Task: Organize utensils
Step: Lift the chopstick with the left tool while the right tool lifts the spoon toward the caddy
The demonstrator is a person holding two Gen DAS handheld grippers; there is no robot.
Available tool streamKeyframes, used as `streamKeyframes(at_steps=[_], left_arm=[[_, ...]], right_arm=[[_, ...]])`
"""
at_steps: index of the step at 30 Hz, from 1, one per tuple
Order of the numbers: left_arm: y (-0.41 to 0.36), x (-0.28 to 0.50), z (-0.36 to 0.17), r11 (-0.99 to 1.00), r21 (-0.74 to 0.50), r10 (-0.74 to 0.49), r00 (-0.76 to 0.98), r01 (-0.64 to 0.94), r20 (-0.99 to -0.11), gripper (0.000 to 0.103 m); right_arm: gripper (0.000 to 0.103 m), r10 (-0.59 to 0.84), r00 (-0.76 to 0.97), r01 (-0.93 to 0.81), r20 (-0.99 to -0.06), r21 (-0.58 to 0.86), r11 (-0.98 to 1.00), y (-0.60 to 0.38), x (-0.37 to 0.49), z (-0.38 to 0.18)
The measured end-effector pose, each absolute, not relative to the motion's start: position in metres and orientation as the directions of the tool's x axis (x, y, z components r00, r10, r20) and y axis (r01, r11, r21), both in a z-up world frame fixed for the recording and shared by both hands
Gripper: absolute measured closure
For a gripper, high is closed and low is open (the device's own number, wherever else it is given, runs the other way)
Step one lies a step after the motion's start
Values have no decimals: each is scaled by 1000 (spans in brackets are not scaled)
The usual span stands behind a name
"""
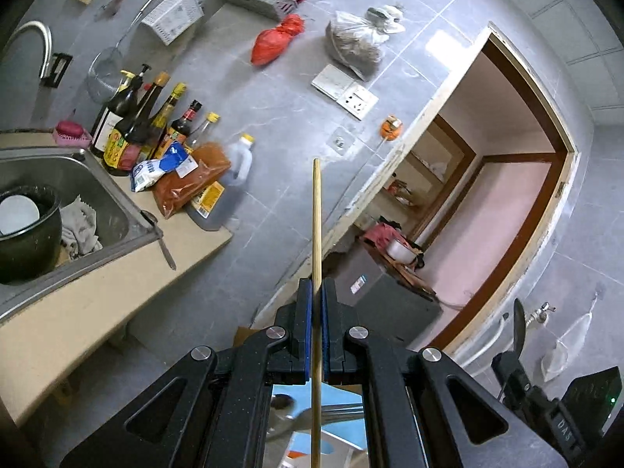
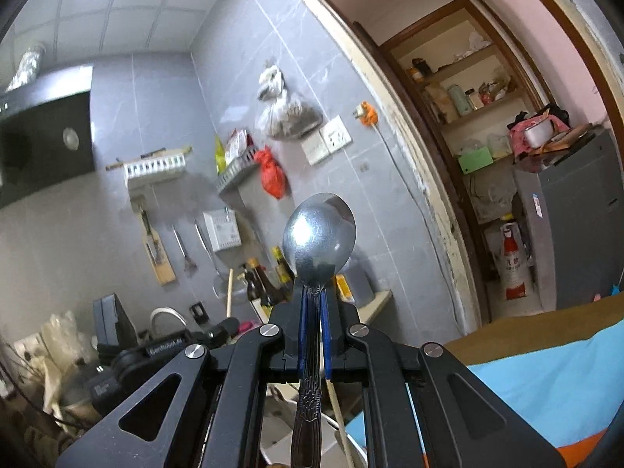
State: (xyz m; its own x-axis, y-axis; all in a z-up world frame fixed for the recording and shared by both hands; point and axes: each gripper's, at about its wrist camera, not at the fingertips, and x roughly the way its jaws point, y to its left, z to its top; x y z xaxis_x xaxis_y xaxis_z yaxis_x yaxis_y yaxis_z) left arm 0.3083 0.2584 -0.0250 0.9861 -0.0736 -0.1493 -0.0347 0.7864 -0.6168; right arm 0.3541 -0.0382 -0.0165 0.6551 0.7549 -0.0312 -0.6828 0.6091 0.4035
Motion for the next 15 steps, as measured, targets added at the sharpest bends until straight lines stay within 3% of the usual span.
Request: streamKeyframes(at_steps=[15], left_arm=[[219,295,-58,913,-408,13,999,-24,-30,101]], right_arm=[[98,752,658,-712,-46,287,641,-17,354,-63]])
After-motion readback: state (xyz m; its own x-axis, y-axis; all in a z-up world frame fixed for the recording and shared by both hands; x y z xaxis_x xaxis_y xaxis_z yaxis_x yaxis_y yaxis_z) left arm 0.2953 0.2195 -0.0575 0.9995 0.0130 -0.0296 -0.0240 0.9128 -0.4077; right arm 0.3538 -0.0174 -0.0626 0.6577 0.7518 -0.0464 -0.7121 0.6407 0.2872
